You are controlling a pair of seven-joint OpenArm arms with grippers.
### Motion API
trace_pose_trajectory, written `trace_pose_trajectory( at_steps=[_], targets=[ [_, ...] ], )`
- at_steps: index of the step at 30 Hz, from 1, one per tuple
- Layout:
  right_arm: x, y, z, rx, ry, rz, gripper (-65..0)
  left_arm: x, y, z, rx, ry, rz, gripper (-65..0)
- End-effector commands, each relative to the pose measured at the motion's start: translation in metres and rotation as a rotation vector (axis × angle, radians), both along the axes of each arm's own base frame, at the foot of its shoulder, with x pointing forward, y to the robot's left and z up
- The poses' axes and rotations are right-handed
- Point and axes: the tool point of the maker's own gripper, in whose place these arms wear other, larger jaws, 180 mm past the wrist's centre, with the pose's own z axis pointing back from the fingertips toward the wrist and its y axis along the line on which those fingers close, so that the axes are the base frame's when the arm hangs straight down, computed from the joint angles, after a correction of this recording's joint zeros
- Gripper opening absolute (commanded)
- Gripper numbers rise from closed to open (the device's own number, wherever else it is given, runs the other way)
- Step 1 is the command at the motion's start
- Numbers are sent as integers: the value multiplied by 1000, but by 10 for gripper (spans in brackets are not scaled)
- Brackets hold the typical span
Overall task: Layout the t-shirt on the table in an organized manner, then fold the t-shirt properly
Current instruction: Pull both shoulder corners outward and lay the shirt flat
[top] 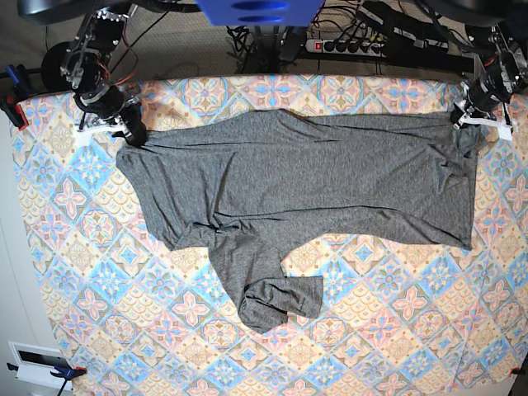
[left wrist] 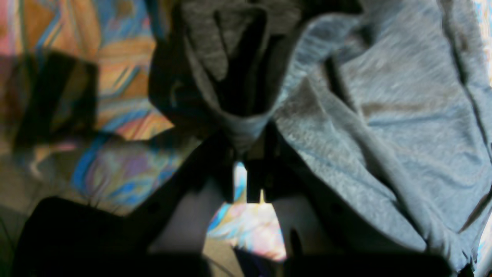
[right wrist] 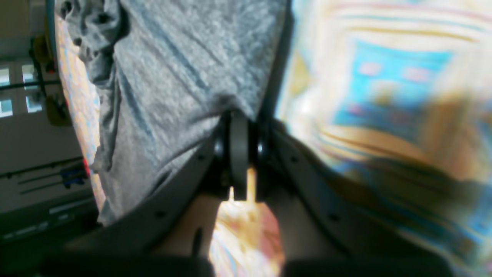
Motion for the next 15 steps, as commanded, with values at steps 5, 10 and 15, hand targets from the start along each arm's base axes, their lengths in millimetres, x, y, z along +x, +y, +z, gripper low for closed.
trace_pose_trajectory(
  at_steps=[5,10,15],
  targets=[
    [-14,-21,-4,-56,39,-36,-650,-5,10,5,39,4,0,-650],
    [-16,-20,-5,-56,45,-33,-650,-15,10,2,39,26,1,-650],
    [-24,-21,-9,-58,65,-32,-650,-26,11,-1,41,51,3,-650]
  ],
)
